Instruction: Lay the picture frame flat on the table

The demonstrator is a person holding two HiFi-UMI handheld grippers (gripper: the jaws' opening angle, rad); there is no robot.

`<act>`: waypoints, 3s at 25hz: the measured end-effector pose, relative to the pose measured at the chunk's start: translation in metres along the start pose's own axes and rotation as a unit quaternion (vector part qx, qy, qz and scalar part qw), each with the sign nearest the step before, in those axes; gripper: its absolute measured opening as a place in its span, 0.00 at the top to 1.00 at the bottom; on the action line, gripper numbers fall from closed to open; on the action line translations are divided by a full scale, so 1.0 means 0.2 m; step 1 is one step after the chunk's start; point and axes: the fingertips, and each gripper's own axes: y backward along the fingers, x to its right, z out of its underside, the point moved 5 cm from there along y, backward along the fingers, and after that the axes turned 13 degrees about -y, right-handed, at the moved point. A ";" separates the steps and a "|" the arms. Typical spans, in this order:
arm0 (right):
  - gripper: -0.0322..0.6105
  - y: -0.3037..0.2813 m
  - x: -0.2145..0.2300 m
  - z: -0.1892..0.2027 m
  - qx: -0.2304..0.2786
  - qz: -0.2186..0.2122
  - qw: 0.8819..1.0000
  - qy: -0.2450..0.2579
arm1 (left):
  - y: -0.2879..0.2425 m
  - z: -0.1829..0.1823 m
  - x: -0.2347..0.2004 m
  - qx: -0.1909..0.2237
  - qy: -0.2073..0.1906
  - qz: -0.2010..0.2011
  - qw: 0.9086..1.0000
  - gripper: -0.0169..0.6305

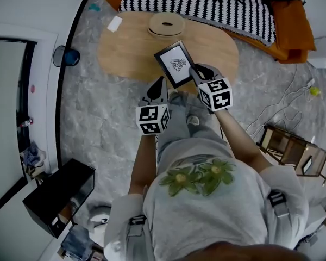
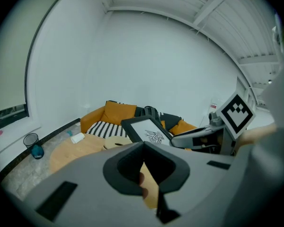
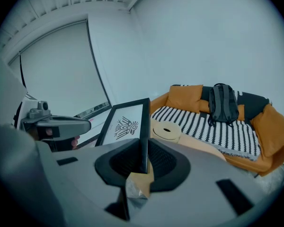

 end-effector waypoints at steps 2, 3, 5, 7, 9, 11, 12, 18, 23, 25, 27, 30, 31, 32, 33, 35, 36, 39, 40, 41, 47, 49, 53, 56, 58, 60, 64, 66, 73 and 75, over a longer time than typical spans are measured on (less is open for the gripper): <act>0.84 -0.01 0.01 0.00 -0.001 0.001 1.000 0.000 | -0.02 0.01 -0.01 -0.003 -0.001 0.001 1.000 0.95; 0.84 -0.02 0.02 0.00 -0.002 0.001 1.000 0.000 | -0.03 0.01 -0.01 -0.005 -0.001 0.002 1.000 0.95; 0.84 -0.04 0.03 0.00 -0.005 0.002 1.000 0.000 | -0.05 0.01 -0.01 -0.007 -0.003 0.002 1.000 0.95; 0.84 -0.06 0.05 0.00 -0.009 0.003 1.000 0.000 | -0.07 0.01 -0.02 -0.010 -0.005 0.002 1.000 0.95; 0.84 -0.08 0.06 0.01 -0.012 0.005 1.000 0.001 | -0.08 0.02 -0.03 -0.014 -0.008 0.001 1.000 0.95; 0.84 -0.10 0.07 0.01 -0.016 0.006 1.000 0.002 | -0.09 0.03 -0.05 -0.018 -0.005 0.000 1.000 0.95; 0.84 -0.11 0.07 0.02 -0.018 0.006 1.000 0.002 | -0.10 0.04 -0.05 -0.019 -0.001 0.000 1.000 0.95; 0.84 -0.16 0.09 0.01 -0.021 0.003 1.000 0.003 | -0.14 0.04 -0.08 -0.020 0.015 0.001 1.000 0.95; 0.84 -0.23 0.10 0.02 -0.033 0.003 0.999 0.003 | -0.18 0.05 -0.12 -0.026 0.017 0.007 0.999 0.95; 0.84 -0.26 0.10 0.02 -0.037 0.003 0.999 0.000 | -0.20 0.05 -0.14 -0.029 0.016 0.009 0.999 0.95; 0.84 -0.29 0.10 0.02 -0.041 0.003 0.999 -0.001 | -0.23 0.06 -0.17 -0.031 0.016 0.010 0.999 0.95; 0.84 -0.35 0.11 0.02 -0.047 0.008 0.999 -0.002 | -0.27 0.07 -0.20 -0.034 0.017 0.012 0.999 0.95; 0.84 -0.36 0.12 0.03 -0.049 0.010 0.999 -0.001 | -0.28 0.07 -0.21 -0.035 0.017 0.013 0.999 0.95; 0.84 -0.38 0.12 0.03 -0.051 0.011 0.999 0.000 | -0.29 0.08 -0.21 -0.036 0.018 0.014 0.999 0.95; 0.84 -0.39 0.13 0.04 -0.052 0.011 0.999 0.000 | -0.30 0.08 -0.22 -0.037 0.018 0.015 0.999 0.95; 0.84 -0.42 0.15 0.05 -0.056 0.013 0.998 0.000 | -0.33 0.09 -0.22 -0.039 0.019 0.016 0.999 0.95; 0.84 -0.43 0.16 0.06 -0.057 0.014 0.998 -0.001 | -0.34 0.11 -0.22 -0.040 0.019 0.017 0.999 0.95; 0.84 -0.47 0.19 0.09 -0.062 0.017 0.998 -0.006 | -0.36 0.15 -0.22 -0.045 0.022 0.019 0.999 0.95; 0.84 -0.48 0.20 0.10 -0.064 0.018 0.998 -0.008 | -0.37 0.16 -0.23 -0.046 0.023 0.019 0.998 0.95; 0.84 -0.50 0.20 0.10 -0.065 0.019 0.998 -0.009 | -0.38 0.17 -0.23 -0.047 0.024 0.019 0.998 0.95; 0.84 -0.55 0.24 0.12 -0.069 0.022 0.997 -0.015 | -0.43 0.22 -0.25 -0.052 0.030 0.019 0.998 0.95; 0.84 -0.56 0.24 0.12 -0.071 0.022 0.997 -0.016 | -0.44 0.22 -0.25 -0.052 0.032 0.019 0.998 0.95; 0.84 -0.59 0.24 0.11 -0.075 0.020 0.997 -0.017 | -0.46 0.21 -0.28 -0.053 0.034 0.021 0.998 0.95; 0.84 -0.62 0.24 0.10 -0.078 0.020 0.997 -0.018 | -0.48 0.21 -0.31 -0.058 0.036 0.023 0.997 0.95; 0.84 -0.64 0.24 0.10 -0.081 0.021 0.996 -0.020 | -0.50 0.20 -0.33 -0.061 0.036 0.025 0.997 0.95; 0.84 -0.65 0.24 0.10 -0.085 0.023 0.996 -0.024 | -0.50 0.19 -0.35 -0.063 0.035 0.029 0.997 0.95; 0.84 -0.69 0.24 0.10 -0.089 0.024 0.995 -0.027 | -0.52 0.18 -0.39 -0.066 0.031 0.038 0.997 0.95; 0.84 -0.70 0.25 0.09 -0.088 0.025 0.995 -0.030 | -0.54 0.18 -0.40 -0.066 0.028 0.041 0.997 0.95; 0.84 -0.75 0.28 0.09 -0.092 0.024 0.995 -0.026 | -0.59 0.18 -0.41 -0.057 0.035 0.037 0.997 0.95; 0.84 -0.75 0.29 0.10 -0.094 0.024 0.995 -0.026 | -0.60 0.18 -0.40 -0.054 0.038 0.035 0.997 0.95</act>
